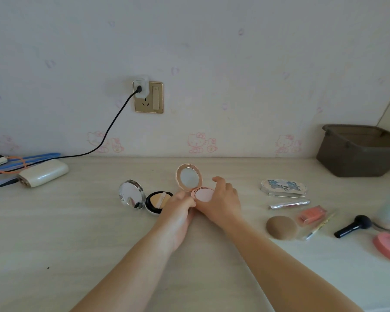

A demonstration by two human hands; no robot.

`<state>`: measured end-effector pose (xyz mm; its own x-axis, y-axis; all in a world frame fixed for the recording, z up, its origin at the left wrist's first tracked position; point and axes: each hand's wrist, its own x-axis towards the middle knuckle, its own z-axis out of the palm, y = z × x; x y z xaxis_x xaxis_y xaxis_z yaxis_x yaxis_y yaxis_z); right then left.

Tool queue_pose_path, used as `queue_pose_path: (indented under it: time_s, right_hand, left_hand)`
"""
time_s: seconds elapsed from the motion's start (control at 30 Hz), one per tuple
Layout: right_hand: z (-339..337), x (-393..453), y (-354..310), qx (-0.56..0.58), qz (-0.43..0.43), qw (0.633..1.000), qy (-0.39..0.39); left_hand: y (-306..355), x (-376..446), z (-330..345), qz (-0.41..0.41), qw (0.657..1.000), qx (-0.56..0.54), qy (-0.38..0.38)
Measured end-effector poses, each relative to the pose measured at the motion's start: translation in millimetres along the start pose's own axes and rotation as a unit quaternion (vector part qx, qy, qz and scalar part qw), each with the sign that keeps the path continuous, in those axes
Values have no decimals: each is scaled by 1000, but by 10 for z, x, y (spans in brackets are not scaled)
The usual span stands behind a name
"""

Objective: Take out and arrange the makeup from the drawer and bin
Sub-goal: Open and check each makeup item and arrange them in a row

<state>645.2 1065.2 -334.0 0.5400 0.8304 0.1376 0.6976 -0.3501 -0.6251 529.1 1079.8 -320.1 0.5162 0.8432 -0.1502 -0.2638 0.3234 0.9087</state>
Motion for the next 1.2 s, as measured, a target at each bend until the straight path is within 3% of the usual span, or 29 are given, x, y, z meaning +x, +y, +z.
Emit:
queue_pose_path:
  time_s: [0.37, 0.57, 0.73, 1.03, 1.2]
  right_hand:
    - [66, -24, 4, -55, 14, 998, 3]
    - [-43, -64, 79, -2, -9, 1000, 12]
    - [-314, -111, 238, 65, -29, 996, 47]
    - [-1112, 13, 908, 77, -17, 990, 120]
    - [-1477, 216, 1382, 41, 9, 993, 110]
  left_hand:
    - [33, -107, -27, -8, 999, 48, 22]
    - [72, -135, -3, -1, 998, 61, 20]
    - [97, -135, 88, 20, 996, 54, 65]
    - [4, 59, 493, 34, 993, 110, 25]
    - [-78, 343, 864, 46, 985, 165, 14]
